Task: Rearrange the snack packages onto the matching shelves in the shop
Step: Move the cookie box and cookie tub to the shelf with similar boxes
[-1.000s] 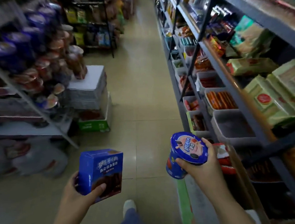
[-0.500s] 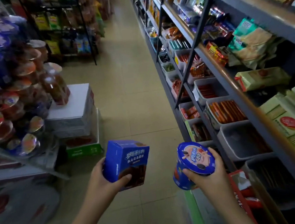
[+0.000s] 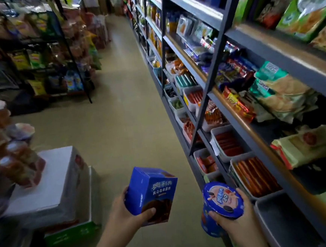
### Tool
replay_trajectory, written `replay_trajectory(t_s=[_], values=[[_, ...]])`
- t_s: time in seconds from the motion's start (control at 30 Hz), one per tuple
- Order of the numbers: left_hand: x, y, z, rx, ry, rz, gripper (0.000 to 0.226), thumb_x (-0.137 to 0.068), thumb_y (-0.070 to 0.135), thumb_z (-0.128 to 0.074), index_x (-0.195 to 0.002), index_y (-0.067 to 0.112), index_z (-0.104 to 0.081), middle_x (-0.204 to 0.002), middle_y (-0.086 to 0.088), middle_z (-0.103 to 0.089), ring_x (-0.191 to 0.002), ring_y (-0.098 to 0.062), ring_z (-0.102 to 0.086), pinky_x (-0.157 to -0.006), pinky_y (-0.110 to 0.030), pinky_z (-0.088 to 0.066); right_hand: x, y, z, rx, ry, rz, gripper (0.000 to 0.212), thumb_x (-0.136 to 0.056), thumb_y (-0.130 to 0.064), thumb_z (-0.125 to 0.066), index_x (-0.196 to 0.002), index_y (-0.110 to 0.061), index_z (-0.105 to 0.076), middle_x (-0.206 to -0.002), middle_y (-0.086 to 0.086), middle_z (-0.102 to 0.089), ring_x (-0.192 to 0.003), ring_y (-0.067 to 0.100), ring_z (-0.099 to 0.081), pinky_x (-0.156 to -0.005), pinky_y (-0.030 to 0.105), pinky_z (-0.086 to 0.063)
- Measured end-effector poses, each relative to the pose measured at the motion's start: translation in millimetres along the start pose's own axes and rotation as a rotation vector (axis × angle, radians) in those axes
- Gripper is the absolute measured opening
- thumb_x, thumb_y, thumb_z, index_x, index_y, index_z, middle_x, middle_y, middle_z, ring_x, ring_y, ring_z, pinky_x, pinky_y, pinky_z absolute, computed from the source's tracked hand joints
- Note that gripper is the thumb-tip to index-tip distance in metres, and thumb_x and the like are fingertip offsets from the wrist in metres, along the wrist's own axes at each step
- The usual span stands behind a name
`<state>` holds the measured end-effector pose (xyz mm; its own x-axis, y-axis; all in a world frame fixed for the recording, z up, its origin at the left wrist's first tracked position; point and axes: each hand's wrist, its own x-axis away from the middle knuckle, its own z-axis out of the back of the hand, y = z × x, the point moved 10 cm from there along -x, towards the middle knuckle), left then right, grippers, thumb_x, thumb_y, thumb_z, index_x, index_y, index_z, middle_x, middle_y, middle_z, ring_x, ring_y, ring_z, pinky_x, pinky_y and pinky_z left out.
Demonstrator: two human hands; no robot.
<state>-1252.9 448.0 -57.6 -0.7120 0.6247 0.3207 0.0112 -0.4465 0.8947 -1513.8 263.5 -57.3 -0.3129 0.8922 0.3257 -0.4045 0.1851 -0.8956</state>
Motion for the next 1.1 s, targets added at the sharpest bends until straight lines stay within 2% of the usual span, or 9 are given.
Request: replay_trajectory(t_s=[0.1,0.2,0.33,0.47,0.67,0.77,0.87,1.0,1.1], values=[[-41.1,17.1,23.4,0.074,0.062,0.03,0.083,-0.06,0.012,-0.086,-0.131,0.015,-0.042,-0.108,0.004,-0.056,-0.095,-0.007,-0.054,-0.071,-0.02,-0.045,-52.7,-43.8,-32.7,0.028,-0.048,0.083,0.114,-0.047,-0.011,-0.093,-0.142,-0.021,-0.03,-0.133,0.005,-0.053,-0.124,0.025,-0.049,-0.105,0.043,-0.041],[-79.8,18.1,61.7,0.104,0.149,0.083,0.075,-0.059,0.004,-0.084,-0.121,0.013,-0.045,-0.096,0.01,-0.055,-0.087,-0.008,-0.052,-0.076,-0.027,-0.043,-97.8,-91.3,-65.8,0.073,-0.082,0.142,0.115,-0.035,-0.043,-0.09,-0.135,-0.033,-0.033,-0.119,-0.011,-0.057,-0.114,0.015,-0.056,-0.097,0.042,-0.048],[-136.0,2.9,110.2,0.094,0.267,0.18,0.077,-0.061,0.0,-0.083,-0.127,0.007,-0.044,-0.108,-0.007,-0.051,-0.095,-0.02,-0.049,-0.084,-0.037,-0.043,-158.7,-156.7,-112.1,-0.001,-0.136,0.229,0.099,-0.053,-0.023,-0.091,-0.13,-0.039,-0.032,-0.108,-0.027,-0.051,-0.102,0.001,-0.054,-0.09,0.028,-0.046],[-215.9,-14.0,143.7,0.071,0.261,0.206,0.085,-0.051,0.015,-0.091,-0.124,0.001,-0.05,-0.104,-0.011,-0.058,-0.094,-0.024,-0.055,-0.086,-0.037,-0.043,-224.1,-202.6,-154.5,-0.007,-0.091,0.274,0.086,-0.047,-0.028,-0.092,-0.109,-0.052,-0.038,-0.107,-0.026,-0.056,-0.099,-0.01,-0.056,-0.084,0.019,-0.047],[-359.5,19.2,172.3,0.133,0.205,0.218,0.054,-0.053,0.003,-0.089,-0.1,0.006,-0.061,-0.081,-0.002,-0.073,-0.079,-0.021,-0.062,-0.073,-0.032,-0.048,-312.0,-249.4,-215.6,-0.008,-0.006,0.256,0.076,-0.054,-0.008,-0.09,-0.103,-0.045,-0.044,-0.105,-0.022,-0.06,-0.09,-0.017,-0.058,-0.074,0.009,-0.047],[-433.3,61.7,174.8,0.138,0.187,0.168,0.066,-0.049,0.003,-0.091,-0.104,0.008,-0.054,-0.094,-0.011,-0.065,-0.078,-0.023,-0.06,-0.072,-0.035,-0.048,-348.6,-265.3,-232.3,-0.004,0.047,0.21,0.076,-0.053,-0.003,-0.09,-0.103,-0.038,-0.045,-0.101,-0.022,-0.057,-0.088,-0.013,-0.057,-0.082,0.019,-0.048],[-497.8,121.1,157.0,0.124,0.134,0.073,0.059,-0.06,0.002,-0.086,-0.1,0.019,-0.047,-0.089,0.004,-0.058,-0.076,-0.011,-0.057,-0.065,-0.029,-0.046,-380.8,-266.9,-232.7,-0.024,0.11,0.156,0.078,-0.054,-0.005,-0.09,-0.109,-0.034,-0.043,-0.099,-0.022,-0.057,-0.089,-0.01,-0.055,-0.08,0.02,-0.047],[-571.3,188.1,118.4,0.122,-0.004,-0.033,0.07,-0.064,0.009,-0.084,-0.12,0.021,-0.045,-0.096,0.01,-0.057,-0.086,-0.005,-0.057,-0.076,-0.03,-0.047,-422.6,-253.7,-220.5,0.001,0.199,0.068,0.093,-0.053,-0.007,-0.091,-0.132,-0.019,-0.042,-0.115,-0.005,-0.061,-0.108,0.015,-0.059,-0.094,0.044,-0.05],[-616.9,231.2,78.8,0.137,-0.117,-0.091,0.083,-0.051,0.023,-0.089,-0.119,0.026,-0.042,-0.102,0.012,-0.057,-0.091,-0.002,-0.057,-0.081,-0.031,-0.049,-458.6,-253.6,-209.5,-0.001,0.268,0.012,0.074,-0.055,0.005,-0.087,-0.113,-0.022,-0.049,-0.101,-0.005,-0.063,-0.093,0.016,-0.062,-0.081,0.032,-0.055]])
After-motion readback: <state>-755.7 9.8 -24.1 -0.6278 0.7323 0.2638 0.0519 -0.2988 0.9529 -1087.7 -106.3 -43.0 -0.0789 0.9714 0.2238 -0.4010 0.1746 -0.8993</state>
